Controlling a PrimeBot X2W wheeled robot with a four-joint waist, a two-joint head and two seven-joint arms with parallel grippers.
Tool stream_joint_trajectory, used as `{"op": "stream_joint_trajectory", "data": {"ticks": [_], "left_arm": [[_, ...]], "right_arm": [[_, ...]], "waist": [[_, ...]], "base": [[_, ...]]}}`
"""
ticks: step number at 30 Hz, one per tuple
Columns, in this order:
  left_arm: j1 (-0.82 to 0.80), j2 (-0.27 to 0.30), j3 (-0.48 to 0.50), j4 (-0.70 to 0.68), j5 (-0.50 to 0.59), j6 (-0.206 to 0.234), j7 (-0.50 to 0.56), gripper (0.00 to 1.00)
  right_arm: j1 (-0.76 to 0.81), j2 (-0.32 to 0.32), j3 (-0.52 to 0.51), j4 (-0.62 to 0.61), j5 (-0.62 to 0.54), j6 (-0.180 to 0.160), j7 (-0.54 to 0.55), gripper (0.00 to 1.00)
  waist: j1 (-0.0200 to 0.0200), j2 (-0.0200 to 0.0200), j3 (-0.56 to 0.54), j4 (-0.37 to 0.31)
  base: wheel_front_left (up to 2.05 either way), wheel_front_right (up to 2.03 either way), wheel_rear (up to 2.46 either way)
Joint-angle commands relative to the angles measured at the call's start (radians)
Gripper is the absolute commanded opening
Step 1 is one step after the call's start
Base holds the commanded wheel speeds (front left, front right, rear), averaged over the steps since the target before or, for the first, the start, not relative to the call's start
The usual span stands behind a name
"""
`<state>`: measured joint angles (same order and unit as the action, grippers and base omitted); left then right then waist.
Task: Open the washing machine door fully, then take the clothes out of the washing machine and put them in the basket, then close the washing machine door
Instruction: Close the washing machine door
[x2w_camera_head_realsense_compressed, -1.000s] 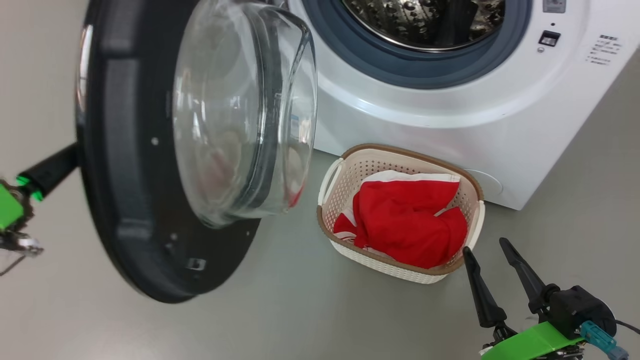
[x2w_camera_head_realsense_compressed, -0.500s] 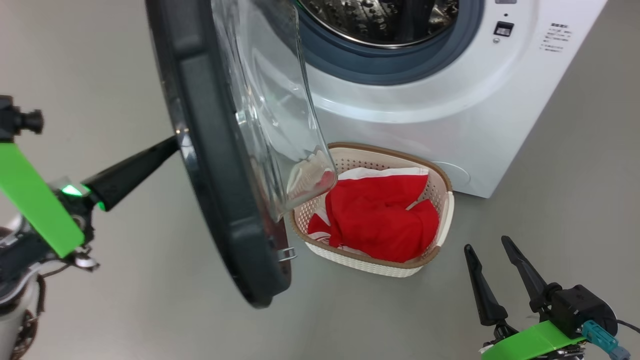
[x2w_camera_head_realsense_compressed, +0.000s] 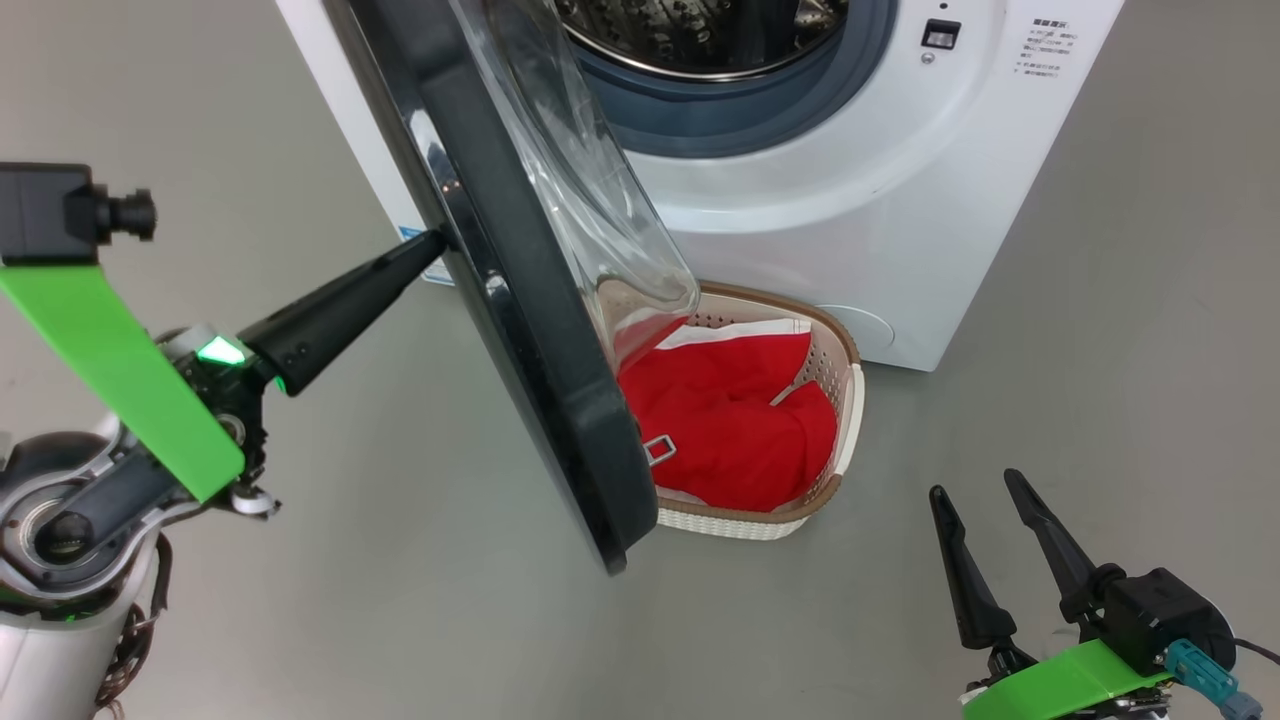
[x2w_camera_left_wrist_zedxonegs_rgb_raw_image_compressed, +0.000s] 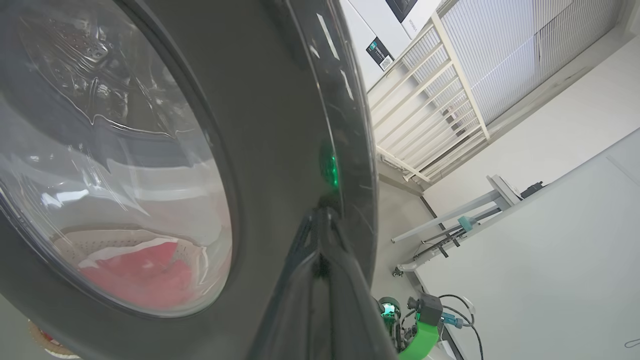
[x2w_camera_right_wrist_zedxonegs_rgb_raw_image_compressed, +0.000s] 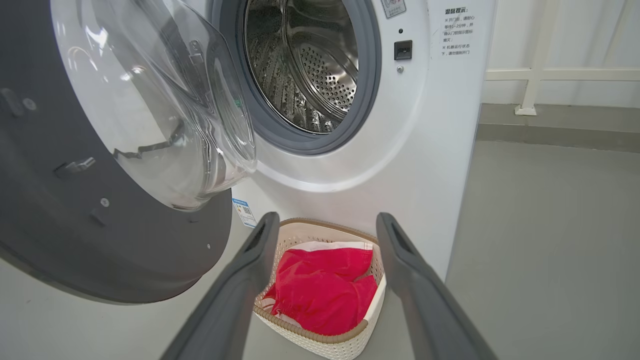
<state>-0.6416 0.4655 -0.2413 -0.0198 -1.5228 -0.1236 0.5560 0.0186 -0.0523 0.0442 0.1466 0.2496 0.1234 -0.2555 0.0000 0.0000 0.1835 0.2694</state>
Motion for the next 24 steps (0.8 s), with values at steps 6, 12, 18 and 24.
{"op": "stream_joint_trajectory", "data": {"ticks": [6,12,18,24], "left_arm": [[-0.009,0.058,0.03,0.0,0.0,-0.007,-0.053,0.0],[0.073,0.066,0.029,0.039,-0.001,-0.007,-0.122,0.02],[0.191,0.063,0.016,0.101,0.013,-0.007,-0.217,0.21],[0.3,0.041,0.003,0.155,0.002,-0.007,-0.315,0.87]], "right_arm": [[-0.011,0.002,0.023,-0.027,0.016,0.007,-0.006,1.0],[0.003,0.002,0.026,-0.024,0.023,0.007,-0.006,1.0],[0.019,0.002,0.027,-0.023,0.029,0.007,-0.006,1.0],[0.03,0.002,0.029,-0.023,0.03,0.007,-0.006,1.0]], "waist": [[0.0,0.0,-0.005,0.006],[0.0,0.0,-0.025,0.02],[0.0,0.0,-0.044,0.037],[0.0,0.0,-0.053,0.056]], "base": [[0.0,0.0,0.0],[0.0,0.0,0.0],[0.0,0.0,0.0],[0.0,0.0,0.0]]}}
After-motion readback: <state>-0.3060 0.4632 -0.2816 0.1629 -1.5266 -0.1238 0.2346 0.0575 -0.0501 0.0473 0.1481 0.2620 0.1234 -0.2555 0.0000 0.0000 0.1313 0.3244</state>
